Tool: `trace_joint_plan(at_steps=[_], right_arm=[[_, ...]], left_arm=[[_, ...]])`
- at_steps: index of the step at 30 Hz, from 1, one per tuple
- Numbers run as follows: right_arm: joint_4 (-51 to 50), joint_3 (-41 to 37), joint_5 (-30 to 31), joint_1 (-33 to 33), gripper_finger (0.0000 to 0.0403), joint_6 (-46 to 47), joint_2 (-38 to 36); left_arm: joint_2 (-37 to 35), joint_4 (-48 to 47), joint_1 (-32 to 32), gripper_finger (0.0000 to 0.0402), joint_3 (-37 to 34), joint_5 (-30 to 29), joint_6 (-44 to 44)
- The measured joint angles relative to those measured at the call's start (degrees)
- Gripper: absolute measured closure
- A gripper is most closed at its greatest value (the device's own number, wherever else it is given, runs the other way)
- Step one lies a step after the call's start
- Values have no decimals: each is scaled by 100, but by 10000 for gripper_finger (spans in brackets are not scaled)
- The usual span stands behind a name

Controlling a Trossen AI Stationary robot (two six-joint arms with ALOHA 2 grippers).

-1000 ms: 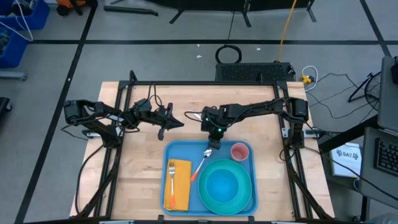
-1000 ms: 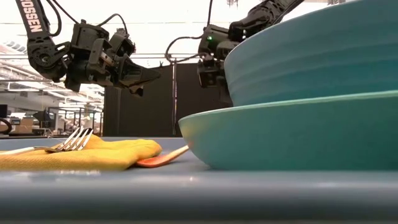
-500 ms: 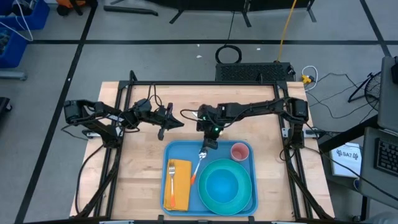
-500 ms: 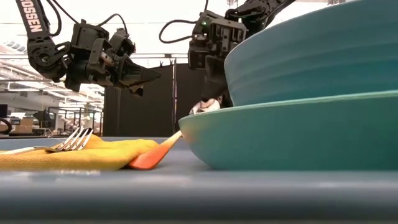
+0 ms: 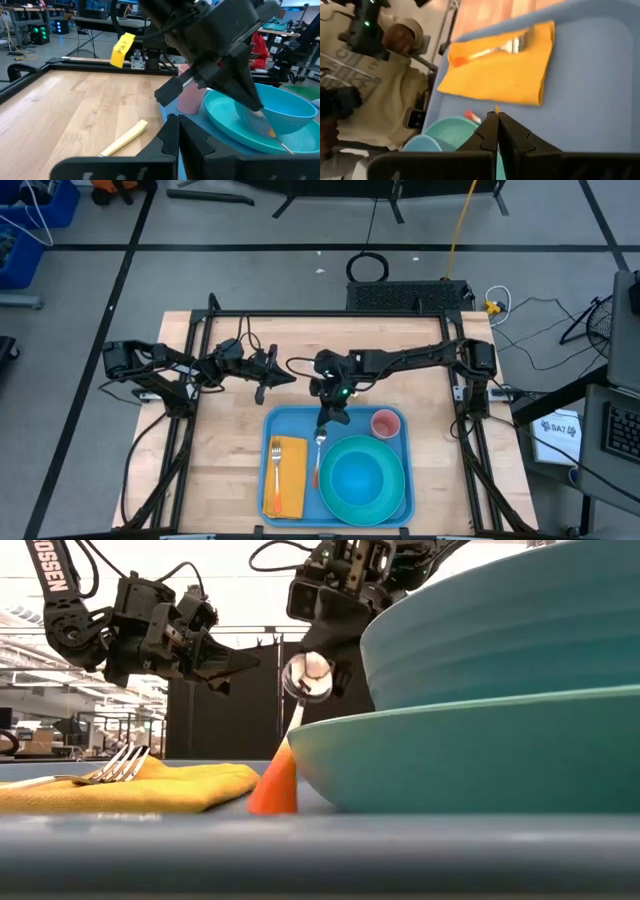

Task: Set up tray
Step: Put the orange spoon on top of the yellow table napkin

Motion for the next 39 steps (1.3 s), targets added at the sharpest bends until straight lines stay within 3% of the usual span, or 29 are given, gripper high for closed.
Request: trace_joint_plan(at_steps=[11,16,25,30,39], right_arm=[[587,0,-347,89,403,115,142],[1029,0,-632,217,403,325,475],[3289,-2,-1315,239,403,1263,1108],[4203,0,-1307,212,403,1643,1361],[4039,-7,-504,181,403,995,1174]], left_arm=[[0,0,0,392,0,-16,-2],[0,-2,0,393,0,-320,2],[0,0,-12,389,0,-344,-48],[0,-2,-17,397,0,-320,-99],[0,-22,-81,396,0,-450,-448]])
